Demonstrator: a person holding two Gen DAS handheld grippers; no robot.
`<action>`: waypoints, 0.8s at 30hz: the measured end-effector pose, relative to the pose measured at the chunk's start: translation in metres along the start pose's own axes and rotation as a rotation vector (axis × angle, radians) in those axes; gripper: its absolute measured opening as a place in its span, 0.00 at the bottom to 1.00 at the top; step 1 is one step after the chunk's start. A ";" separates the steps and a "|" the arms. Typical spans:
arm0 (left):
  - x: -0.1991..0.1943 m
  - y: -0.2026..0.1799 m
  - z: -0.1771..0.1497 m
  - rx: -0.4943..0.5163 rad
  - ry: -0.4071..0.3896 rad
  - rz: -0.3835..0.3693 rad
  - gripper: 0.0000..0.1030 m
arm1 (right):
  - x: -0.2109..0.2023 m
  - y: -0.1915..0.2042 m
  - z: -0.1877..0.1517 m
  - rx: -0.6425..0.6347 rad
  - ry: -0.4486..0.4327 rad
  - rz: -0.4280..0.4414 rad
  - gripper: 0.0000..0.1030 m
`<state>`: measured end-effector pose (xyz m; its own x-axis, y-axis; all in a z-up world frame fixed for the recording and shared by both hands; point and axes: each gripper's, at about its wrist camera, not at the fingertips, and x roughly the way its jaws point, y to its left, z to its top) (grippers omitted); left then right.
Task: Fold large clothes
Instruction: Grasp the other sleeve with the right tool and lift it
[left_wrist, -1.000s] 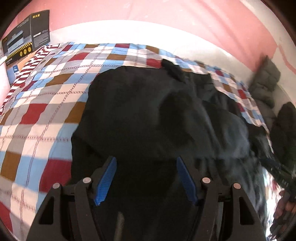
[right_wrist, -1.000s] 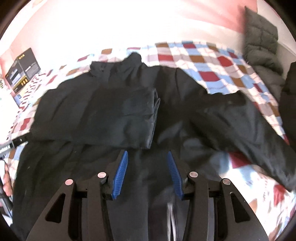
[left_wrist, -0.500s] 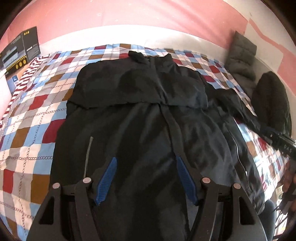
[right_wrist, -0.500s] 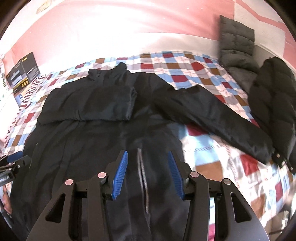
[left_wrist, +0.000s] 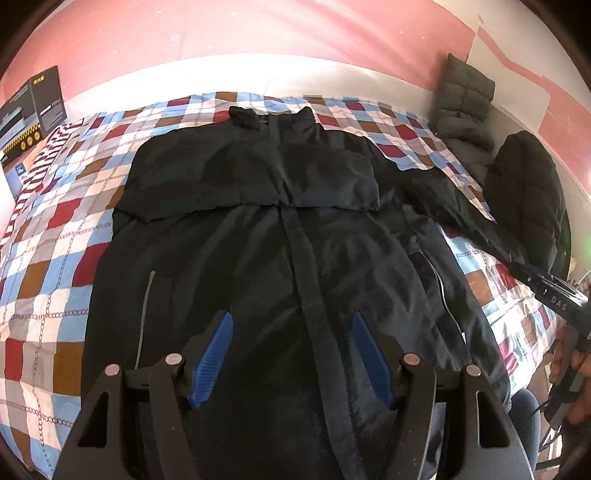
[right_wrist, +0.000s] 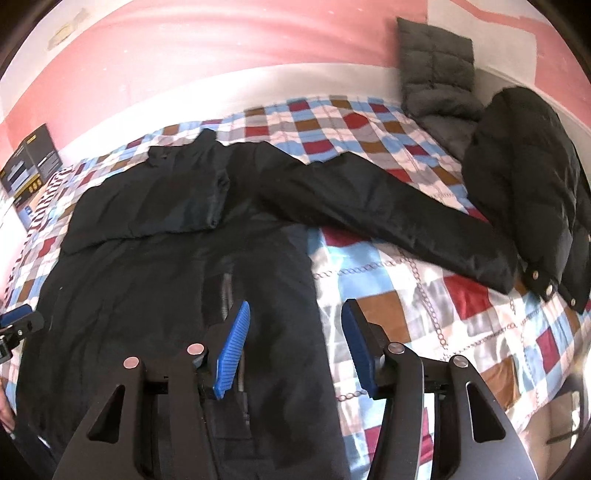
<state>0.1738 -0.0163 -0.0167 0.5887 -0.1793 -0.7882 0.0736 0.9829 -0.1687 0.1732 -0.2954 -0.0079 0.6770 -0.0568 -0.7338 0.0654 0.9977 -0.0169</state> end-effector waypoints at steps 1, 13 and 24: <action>0.002 -0.002 0.002 0.004 -0.001 0.001 0.67 | 0.003 -0.005 -0.001 0.010 0.003 -0.003 0.51; 0.034 -0.027 0.025 0.040 0.004 -0.006 0.67 | 0.068 -0.116 0.005 0.306 0.051 -0.040 0.51; 0.063 -0.019 0.032 0.036 0.034 0.019 0.67 | 0.135 -0.243 -0.008 0.831 0.048 0.082 0.55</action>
<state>0.2350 -0.0447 -0.0441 0.5628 -0.1616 -0.8107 0.0919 0.9869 -0.1329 0.2431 -0.5453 -0.1084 0.6724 0.0356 -0.7394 0.5494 0.6454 0.5307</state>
